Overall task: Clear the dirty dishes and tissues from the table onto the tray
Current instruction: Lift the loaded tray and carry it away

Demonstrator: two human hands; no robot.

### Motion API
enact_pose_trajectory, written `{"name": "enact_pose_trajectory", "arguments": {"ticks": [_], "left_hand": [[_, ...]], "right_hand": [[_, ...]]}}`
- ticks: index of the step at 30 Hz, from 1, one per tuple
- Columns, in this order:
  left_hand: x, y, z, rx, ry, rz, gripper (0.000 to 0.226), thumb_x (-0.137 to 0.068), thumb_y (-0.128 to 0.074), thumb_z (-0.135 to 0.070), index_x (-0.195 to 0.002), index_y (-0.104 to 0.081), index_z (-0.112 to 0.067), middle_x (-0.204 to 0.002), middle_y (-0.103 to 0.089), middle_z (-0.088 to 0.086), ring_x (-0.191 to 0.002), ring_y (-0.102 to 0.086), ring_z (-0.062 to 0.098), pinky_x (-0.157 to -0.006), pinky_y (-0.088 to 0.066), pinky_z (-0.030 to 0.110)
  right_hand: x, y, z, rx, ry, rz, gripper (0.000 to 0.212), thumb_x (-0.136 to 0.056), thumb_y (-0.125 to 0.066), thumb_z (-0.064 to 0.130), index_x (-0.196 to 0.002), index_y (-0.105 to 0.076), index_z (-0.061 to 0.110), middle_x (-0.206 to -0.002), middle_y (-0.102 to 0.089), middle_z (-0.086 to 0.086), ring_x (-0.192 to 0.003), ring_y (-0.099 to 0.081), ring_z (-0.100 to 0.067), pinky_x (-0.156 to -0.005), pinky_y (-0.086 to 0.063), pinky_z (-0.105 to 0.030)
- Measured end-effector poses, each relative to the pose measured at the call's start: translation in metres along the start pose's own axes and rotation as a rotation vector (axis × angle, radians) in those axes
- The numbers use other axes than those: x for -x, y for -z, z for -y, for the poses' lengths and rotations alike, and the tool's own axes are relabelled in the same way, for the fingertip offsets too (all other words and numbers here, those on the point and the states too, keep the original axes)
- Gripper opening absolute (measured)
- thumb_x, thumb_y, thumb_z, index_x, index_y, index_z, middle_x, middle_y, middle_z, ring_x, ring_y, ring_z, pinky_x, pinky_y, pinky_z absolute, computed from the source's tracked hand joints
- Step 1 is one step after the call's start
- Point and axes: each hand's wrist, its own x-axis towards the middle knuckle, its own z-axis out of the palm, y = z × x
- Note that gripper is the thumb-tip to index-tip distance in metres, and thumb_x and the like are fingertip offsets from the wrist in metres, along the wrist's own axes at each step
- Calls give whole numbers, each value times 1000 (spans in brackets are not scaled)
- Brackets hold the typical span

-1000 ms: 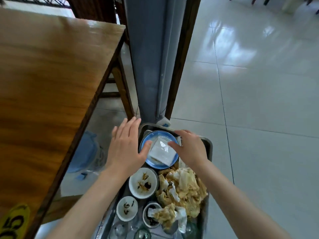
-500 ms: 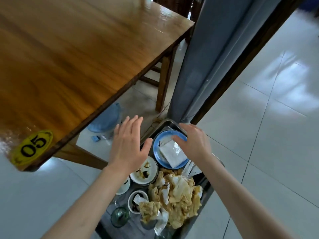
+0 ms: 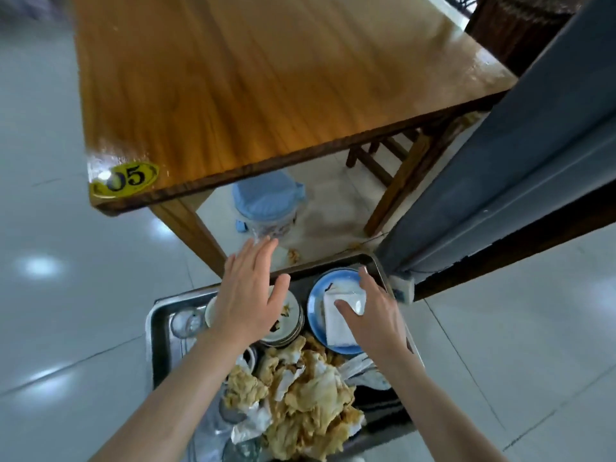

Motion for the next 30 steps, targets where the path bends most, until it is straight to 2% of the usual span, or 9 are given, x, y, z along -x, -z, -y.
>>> {"name": "enact_pose_trajectory", "arguments": {"ticks": [4,10,14,19,22,25,28,30], "left_hand": [[21,-16,3,51,124,-61,53,-96,-39,-33,-144,-31,-12,-151,-33,5,-141,-23,22,-116,-19,44],[61,-44,16,67,233,-107,50,-96,-41,-33,-140,-37,-11,-144,-41,8,-137,-30,25,-113,-23,41],[70,-55,27,114,285,-152,49,-94,-46,-31,-138,-40,-11,-142,-44,7,-134,-33,23,-111,-21,37],[82,-58,39,203,345,-223,39,-94,-49,-24,-131,-47,-10,-133,-50,7,-125,-42,23,-108,-30,39],[84,-58,50,227,434,-218,41,-94,-48,-26,-133,-48,-11,-133,-52,5,-125,-44,21,-107,-34,42],[84,-58,56,324,542,-269,41,-95,-50,-28,-132,-50,-13,-130,-55,5,-121,-47,18,-104,-38,39],[88,-61,60,430,707,-346,41,-95,-51,-28,-133,-50,-13,-132,-54,6,-122,-47,19,-103,-36,36],[90,-64,65,480,802,-388,41,-95,-50,-29,-133,-50,-14,-136,-51,7,-126,-44,22,-105,-34,39]], "right_hand": [[-3,-5,-17,4,74,40,66,-85,-59,47,-142,-32,28,-132,-53,0,-118,-51,-20,-90,-45,-35],[-11,-17,-33,79,108,72,66,-85,-60,46,-142,-35,25,-134,-53,-1,-120,-50,-22,-93,-41,-33],[-17,-28,-32,92,123,57,65,-84,-62,46,-140,-38,24,-131,-56,0,-117,-52,-21,-89,-42,-31],[-20,-35,-31,33,113,85,60,-82,-67,41,-135,-47,22,-125,-59,-2,-111,-55,-20,-77,-36,-22],[-24,-33,-33,41,100,103,60,-82,-68,41,-135,-47,21,-126,-59,-2,-112,-54,-21,-77,-34,-23],[-29,-28,-37,95,112,88,63,-80,-70,41,-135,-46,20,-131,-55,-4,-118,-50,-24,-87,-39,-30],[-33,-24,-45,150,117,80,67,-79,-70,41,-136,-44,17,-139,-46,-5,-127,-41,-25,-101,-35,-36],[-35,-23,-51,170,113,69,67,-80,-69,43,-136,-43,17,-142,-43,-4,-129,-37,-25,-103,-34,-38]]}}
